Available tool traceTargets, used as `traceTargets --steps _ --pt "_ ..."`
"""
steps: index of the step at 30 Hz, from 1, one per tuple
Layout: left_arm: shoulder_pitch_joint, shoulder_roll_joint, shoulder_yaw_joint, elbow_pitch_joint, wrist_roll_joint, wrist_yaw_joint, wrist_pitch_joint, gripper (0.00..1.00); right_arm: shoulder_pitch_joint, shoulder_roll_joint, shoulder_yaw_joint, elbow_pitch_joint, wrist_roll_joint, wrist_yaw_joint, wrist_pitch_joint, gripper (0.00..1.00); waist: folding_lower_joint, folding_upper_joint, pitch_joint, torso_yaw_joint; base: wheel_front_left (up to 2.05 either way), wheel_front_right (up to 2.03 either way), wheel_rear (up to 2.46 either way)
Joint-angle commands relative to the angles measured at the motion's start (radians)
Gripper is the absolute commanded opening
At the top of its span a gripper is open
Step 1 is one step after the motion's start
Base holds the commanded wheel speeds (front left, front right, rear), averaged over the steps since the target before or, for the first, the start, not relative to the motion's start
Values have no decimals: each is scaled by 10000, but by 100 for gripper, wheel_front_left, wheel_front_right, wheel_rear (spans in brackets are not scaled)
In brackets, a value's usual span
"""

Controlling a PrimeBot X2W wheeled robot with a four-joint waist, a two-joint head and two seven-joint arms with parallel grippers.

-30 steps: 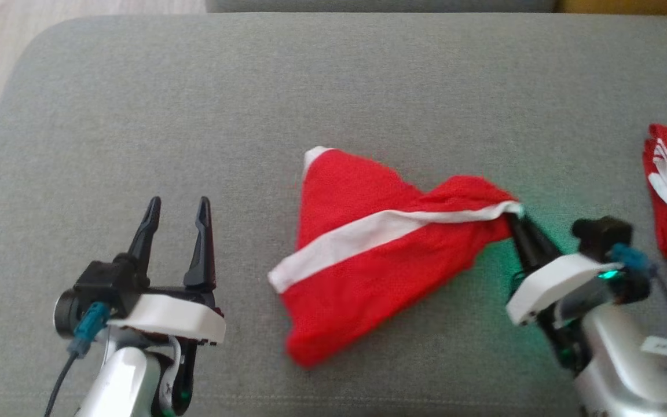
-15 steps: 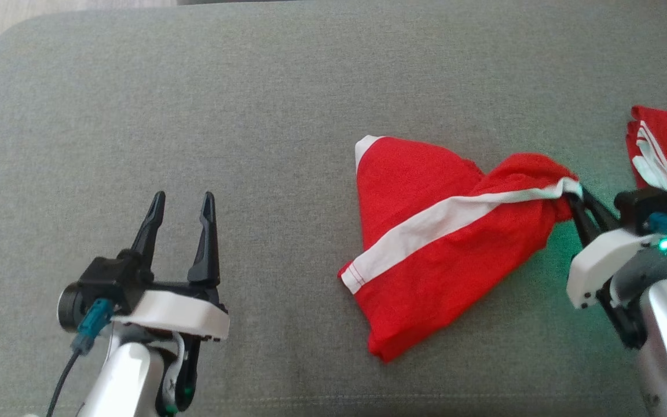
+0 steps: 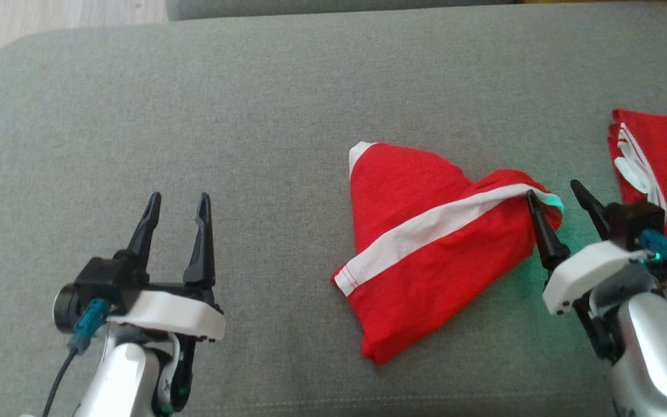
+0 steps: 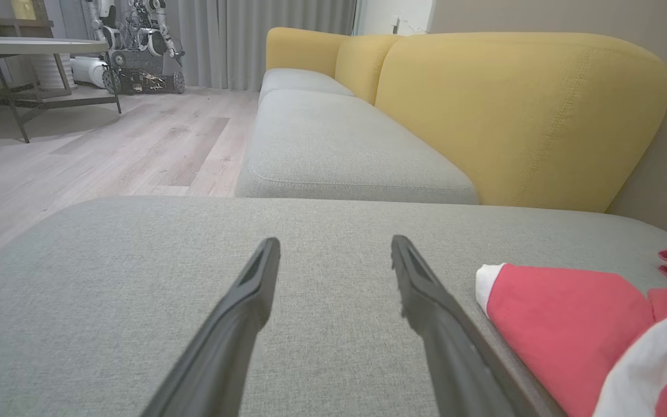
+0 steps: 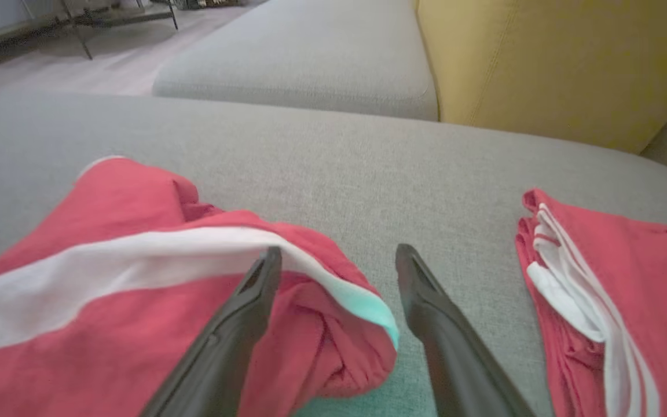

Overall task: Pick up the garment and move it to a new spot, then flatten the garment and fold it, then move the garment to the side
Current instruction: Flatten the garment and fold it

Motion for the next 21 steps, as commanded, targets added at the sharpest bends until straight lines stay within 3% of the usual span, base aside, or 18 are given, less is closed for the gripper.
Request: traceTargets --steps 1,11,21 --pt "-114 135 441 -261 115 -14 -122 100 281 79 28 -706 53 -7 -128 100 0 0 -100 -64 0 0 0" --pt "527 417 485 -300 193 188 -37 100 1704 1107 -682 -3770 292 -7 -191 100 0 0 -718 -193 0 0 0" --pt "1066 512 324 -617 211 351 223 100 2588 1444 -797 -5016 305 -7 251 100 0 0 -1017 -234 0 0 0"
